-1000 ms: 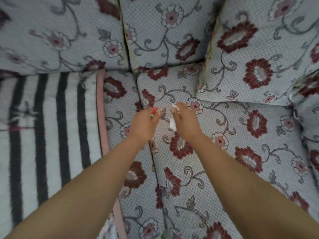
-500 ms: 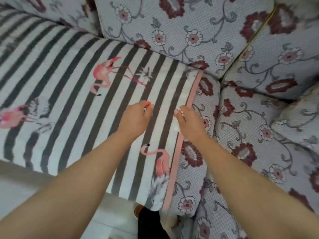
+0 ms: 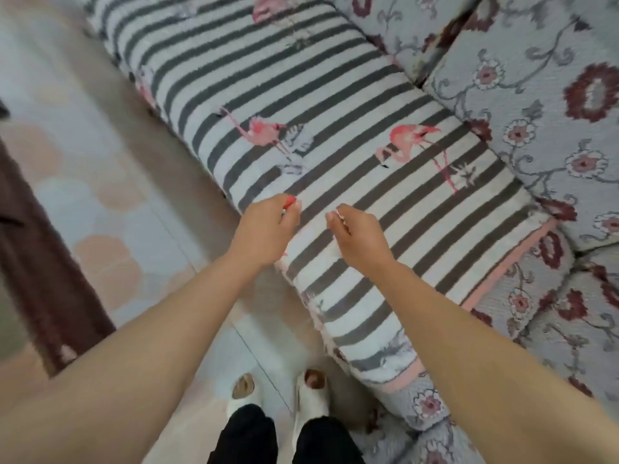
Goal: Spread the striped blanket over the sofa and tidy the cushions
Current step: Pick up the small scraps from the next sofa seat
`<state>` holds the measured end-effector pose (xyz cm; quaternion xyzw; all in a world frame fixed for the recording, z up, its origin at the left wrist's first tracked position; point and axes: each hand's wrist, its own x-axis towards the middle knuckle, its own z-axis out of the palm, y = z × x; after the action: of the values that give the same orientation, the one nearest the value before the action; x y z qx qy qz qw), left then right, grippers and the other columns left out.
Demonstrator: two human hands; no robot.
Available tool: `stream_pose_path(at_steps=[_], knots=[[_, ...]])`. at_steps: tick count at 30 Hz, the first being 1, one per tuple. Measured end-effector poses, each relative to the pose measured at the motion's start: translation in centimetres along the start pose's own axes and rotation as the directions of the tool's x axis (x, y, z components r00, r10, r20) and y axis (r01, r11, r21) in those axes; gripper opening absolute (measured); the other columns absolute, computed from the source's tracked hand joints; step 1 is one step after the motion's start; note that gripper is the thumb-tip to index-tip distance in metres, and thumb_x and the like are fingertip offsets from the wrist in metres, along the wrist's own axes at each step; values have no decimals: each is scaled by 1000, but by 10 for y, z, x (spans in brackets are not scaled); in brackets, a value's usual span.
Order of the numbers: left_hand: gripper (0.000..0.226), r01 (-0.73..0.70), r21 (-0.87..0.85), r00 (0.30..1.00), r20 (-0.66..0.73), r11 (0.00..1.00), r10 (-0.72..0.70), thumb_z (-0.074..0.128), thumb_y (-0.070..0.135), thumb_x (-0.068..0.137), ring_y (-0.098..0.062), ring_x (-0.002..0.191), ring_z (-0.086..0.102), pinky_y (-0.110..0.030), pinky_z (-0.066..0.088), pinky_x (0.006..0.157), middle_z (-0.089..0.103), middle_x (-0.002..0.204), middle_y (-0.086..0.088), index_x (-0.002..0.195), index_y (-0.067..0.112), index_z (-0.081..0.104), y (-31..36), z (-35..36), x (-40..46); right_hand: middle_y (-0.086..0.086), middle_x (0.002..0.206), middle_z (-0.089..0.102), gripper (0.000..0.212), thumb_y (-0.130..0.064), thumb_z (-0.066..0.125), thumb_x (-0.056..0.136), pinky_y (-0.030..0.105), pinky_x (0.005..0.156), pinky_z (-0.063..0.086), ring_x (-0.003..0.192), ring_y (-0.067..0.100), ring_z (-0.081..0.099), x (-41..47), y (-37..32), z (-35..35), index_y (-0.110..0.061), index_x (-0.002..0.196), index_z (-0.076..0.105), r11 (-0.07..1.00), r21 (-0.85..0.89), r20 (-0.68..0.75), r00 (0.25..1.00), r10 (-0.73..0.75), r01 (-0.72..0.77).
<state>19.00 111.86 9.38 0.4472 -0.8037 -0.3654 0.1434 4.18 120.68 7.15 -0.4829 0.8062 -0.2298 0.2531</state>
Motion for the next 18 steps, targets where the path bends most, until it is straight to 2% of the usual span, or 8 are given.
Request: stream_pose_path(at_steps=[1, 5, 7, 9, 11, 13, 16, 18], knots=[[30, 55, -20, 998, -38, 998, -56, 41, 29, 98, -24, 70, 58, -24, 41, 64, 66, 79, -5, 80, 13, 58, -15, -9, -11, 9, 67, 60, 39, -35, 38, 100, 38, 61, 43, 64, 25, 55, 5, -15, 12, -4, 84, 57, 998, -28, 48, 998, -46, 47], [31, 253, -66, 958, -121, 965, -259, 42, 27, 98, -21, 68, 50, -31, 35, 65, 55, 69, 2, 79, 10, 59, -71, -31, -63, 15, 80, 64, 39, -33, 37, 101, 39, 68, 42, 74, 30, 58, 7, -70, 61, -2, 88, 57, 967, -73, 207, 952, -226, 245], [32, 354, -107, 910, -191, 929, -368, 42, 25, 98, -18, 67, 49, -26, 26, 61, 52, 63, 10, 77, 9, 60, -101, -41, -93, 17, 82, 65, 37, -31, 39, 100, 40, 71, 45, 78, 34, 59, -1, -99, 92, -1, 89, 57, 940, -57, 306, 903, -303, 335], [29, 420, -147, 861, -248, 896, -444, 43, 25, 97, -16, 66, 47, -23, 23, 59, 48, 60, 13, 76, 13, 59, -123, -48, -117, 17, 79, 63, 34, -30, 40, 100, 43, 72, 46, 79, 37, 59, -11, -122, 118, -4, 82, 53, 917, -33, 382, 853, -357, 398], [27, 473, -203, 804, -299, 857, -514, 43, 25, 97, -17, 71, 48, -25, 29, 66, 52, 67, 7, 82, 13, 61, -147, -53, -147, 19, 78, 62, 33, -29, 41, 100, 44, 71, 45, 79, 38, 59, -26, -143, 148, -8, 76, 48, 888, -10, 469, 787, -401, 459], [27, 534, -243, 739, -330, 810, -587, 42, 26, 97, -17, 73, 50, -26, 32, 68, 56, 75, 2, 85, 12, 62, -169, -55, -179, 19, 82, 66, 37, -30, 40, 100, 43, 73, 46, 81, 37, 60, -42, -158, 180, -3, 79, 53, 874, 13, 543, 731, -414, 485], [27, 633, -332, 609, -345, 699, -714, 42, 26, 97, -11, 64, 46, -25, 23, 62, 51, 64, 11, 75, 18, 54, -198, -47, -226, 16, 83, 67, 37, -31, 41, 100, 39, 73, 45, 79, 33, 60, -69, -169, 226, -1, 84, 57, 877, 51, 633, 664, -398, 477], [26, 715, -378, 511, -291, 588, -809, 40, 24, 97, -16, 68, 51, -26, 25, 64, 50, 66, 9, 74, 17, 52, -219, -39, -264, 18, 85, 65, 35, -28, 43, 98, 41, 73, 47, 78, 34, 60, -94, -175, 258, -1, 80, 56, 897, 63, 712, 610, -348, 438]])
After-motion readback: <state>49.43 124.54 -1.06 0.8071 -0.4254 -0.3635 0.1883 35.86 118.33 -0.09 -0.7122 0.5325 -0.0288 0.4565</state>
